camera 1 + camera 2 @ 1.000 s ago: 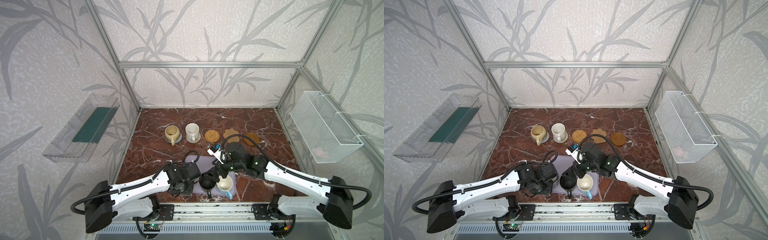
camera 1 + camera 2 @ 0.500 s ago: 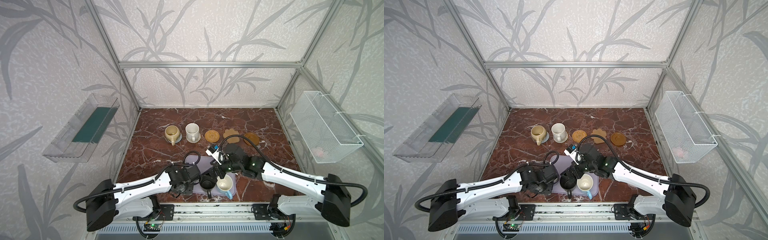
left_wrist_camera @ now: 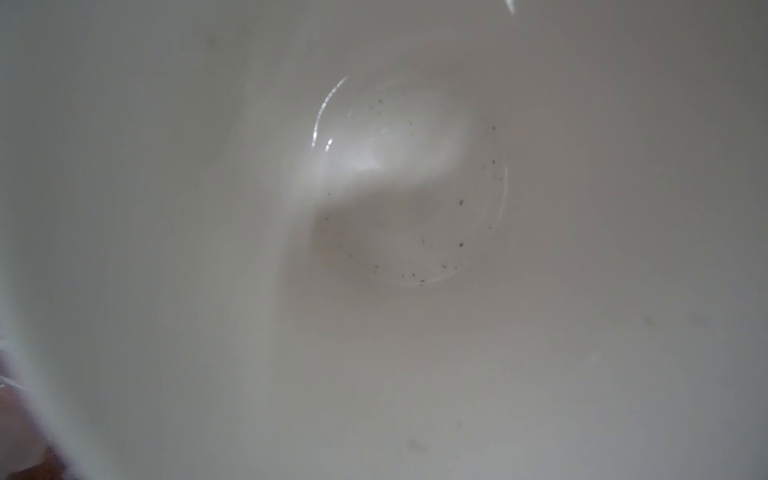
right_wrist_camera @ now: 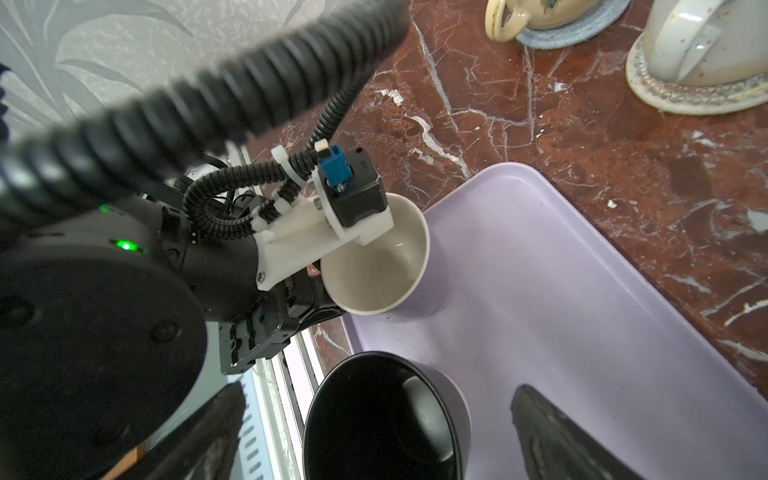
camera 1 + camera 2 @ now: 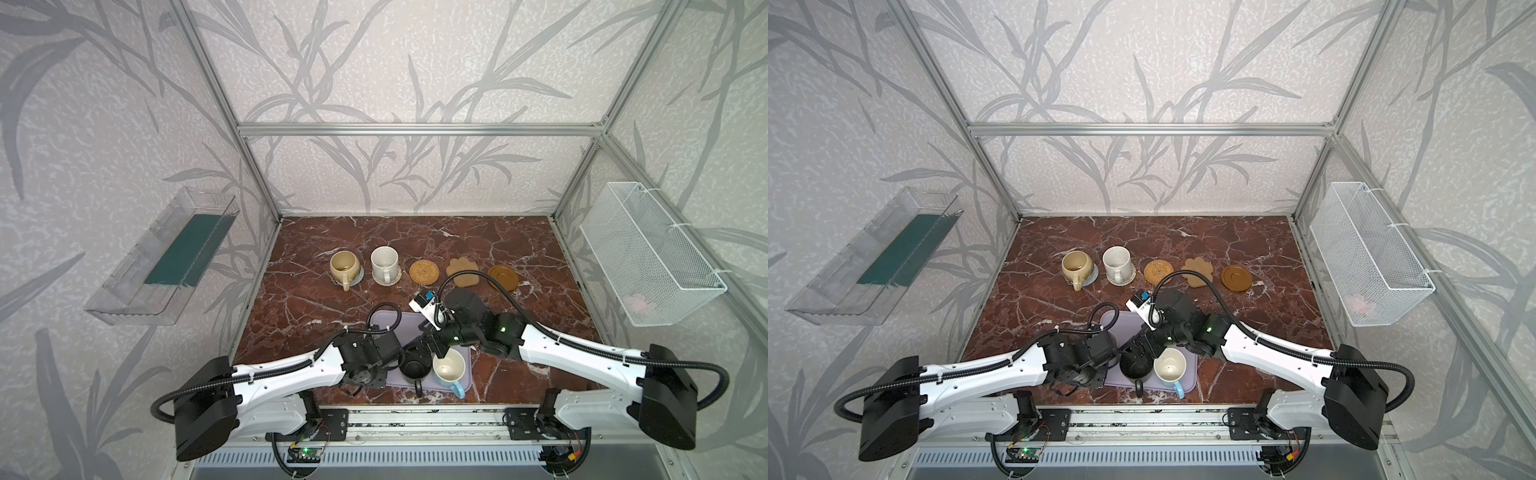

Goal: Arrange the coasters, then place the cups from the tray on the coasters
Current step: 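Lower left gripper into the lavender mug and close on its rim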

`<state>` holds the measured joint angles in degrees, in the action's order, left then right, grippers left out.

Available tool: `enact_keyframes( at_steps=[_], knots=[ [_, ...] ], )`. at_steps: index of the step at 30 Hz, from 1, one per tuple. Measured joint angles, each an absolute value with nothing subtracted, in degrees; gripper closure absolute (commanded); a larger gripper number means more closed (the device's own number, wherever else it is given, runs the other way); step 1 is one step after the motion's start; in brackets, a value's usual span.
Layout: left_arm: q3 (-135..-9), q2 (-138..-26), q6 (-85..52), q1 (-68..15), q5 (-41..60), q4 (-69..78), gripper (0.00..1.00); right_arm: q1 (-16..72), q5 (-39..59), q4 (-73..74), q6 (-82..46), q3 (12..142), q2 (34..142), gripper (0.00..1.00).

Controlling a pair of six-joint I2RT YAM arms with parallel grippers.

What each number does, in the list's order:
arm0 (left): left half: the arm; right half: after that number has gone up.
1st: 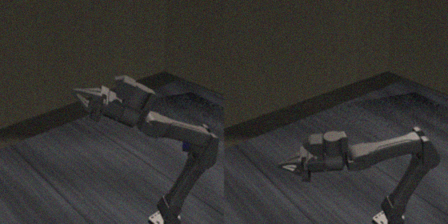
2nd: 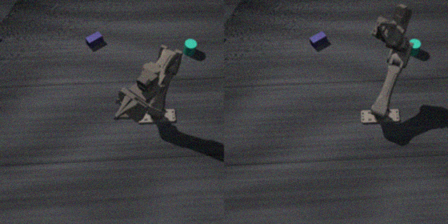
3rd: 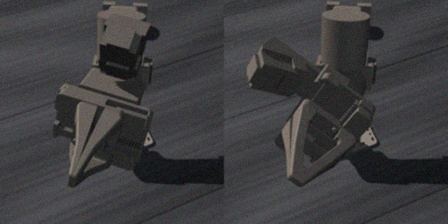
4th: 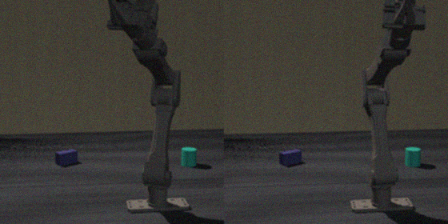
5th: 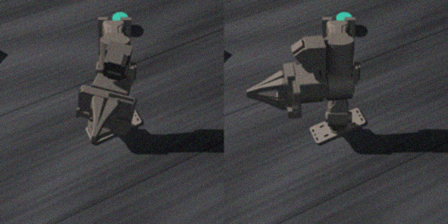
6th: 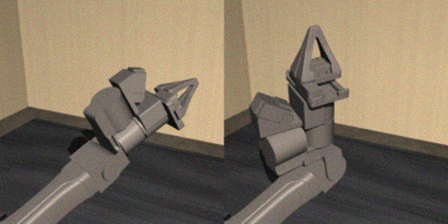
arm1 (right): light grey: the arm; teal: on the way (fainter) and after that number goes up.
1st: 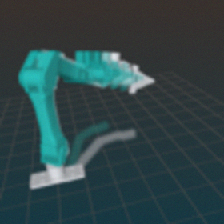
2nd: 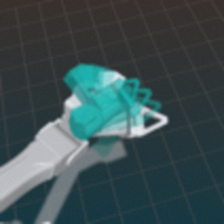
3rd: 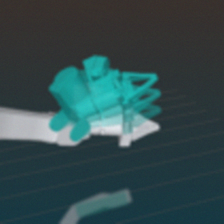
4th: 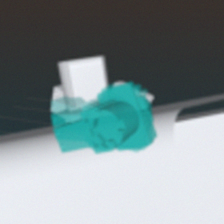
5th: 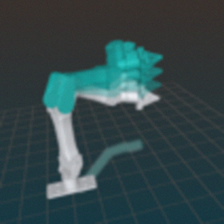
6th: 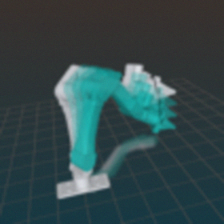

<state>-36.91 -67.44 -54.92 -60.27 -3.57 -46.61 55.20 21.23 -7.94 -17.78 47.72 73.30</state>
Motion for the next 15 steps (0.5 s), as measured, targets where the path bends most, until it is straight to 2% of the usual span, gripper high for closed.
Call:
enact_keyframes(
  at_steps=[3,6,10,15],
  knots=[
    [-37.04,-67.79,-54.13,-60.4,-3.79,-45.84,0.86,55.24,20.99,-7.97,-17.8,47.72,73.3,0.01],
    [-37.23,-67.92,-54.04,-60.47,-3.95,-44.95,0.88,55.29,20.62,-7.97,-17.78,47.7,73.28,0.01],
    [-37.28,-67.92,-54.04,-60.49,-3.99,-44.93,0.99,55.31,19.94,-7.99,-17.76,47.44,73.17,0.01],
    [-37.45,-67.9,-54.04,-60.49,-4.12,-45.19,1.0,55.4,18.79,-8.71,-17.56,46.74,72.88,0.0]
  ],
)
